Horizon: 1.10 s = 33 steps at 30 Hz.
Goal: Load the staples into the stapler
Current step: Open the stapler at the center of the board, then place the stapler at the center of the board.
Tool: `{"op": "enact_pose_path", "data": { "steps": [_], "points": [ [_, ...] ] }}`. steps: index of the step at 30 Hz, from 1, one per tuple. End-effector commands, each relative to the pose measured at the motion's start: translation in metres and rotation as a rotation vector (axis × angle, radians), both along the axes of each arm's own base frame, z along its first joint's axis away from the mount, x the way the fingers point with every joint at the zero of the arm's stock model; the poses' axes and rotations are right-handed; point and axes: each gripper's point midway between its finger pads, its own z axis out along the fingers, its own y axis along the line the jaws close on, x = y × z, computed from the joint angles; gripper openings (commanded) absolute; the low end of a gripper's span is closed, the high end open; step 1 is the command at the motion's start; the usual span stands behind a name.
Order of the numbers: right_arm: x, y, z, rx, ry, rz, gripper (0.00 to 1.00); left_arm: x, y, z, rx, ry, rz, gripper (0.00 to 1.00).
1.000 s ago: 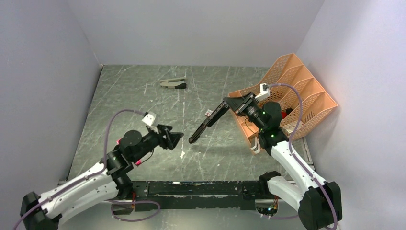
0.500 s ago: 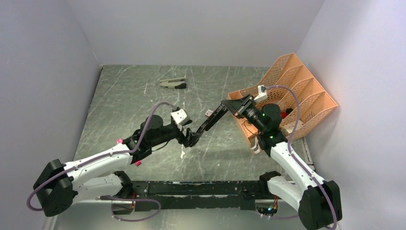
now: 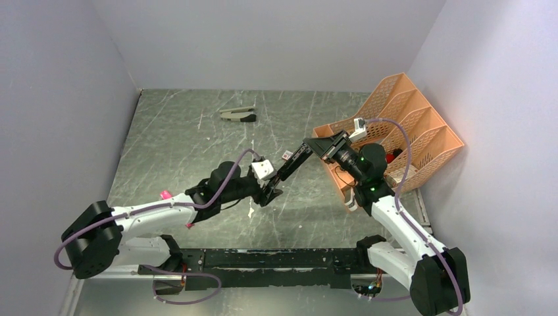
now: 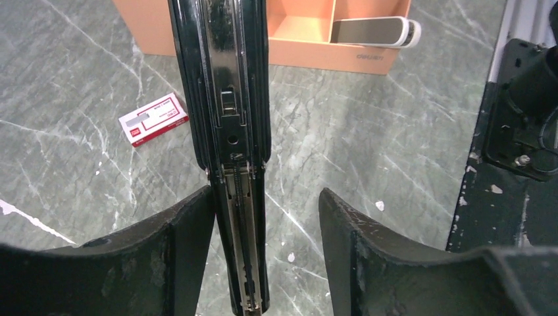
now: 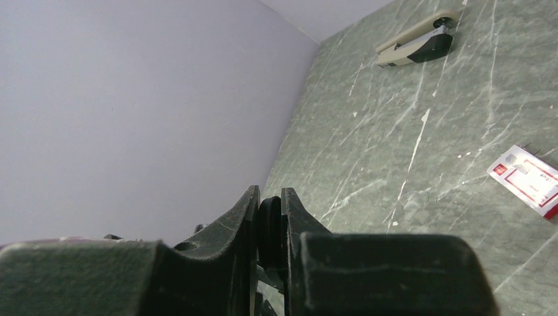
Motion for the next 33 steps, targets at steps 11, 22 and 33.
{"op": "enact_pose_path", "data": {
  "steps": [11,22,33],
  "points": [
    [-0.004,-0.001,0.023,0.089,-0.055,0.002,0.00,0.026,-0.005,0.014,0.041,-0.118,0.100,0.18],
    [0.003,-0.020,0.014,-0.001,-0.044,-0.122,0.33,-0.001,0.016,0.036,0.138,-0.189,-0.034,0.07],
    [0.000,-0.035,0.008,-0.105,-0.074,-0.195,0.47,-0.021,0.055,0.020,0.431,-0.253,-0.231,0.07]
  ]
}}
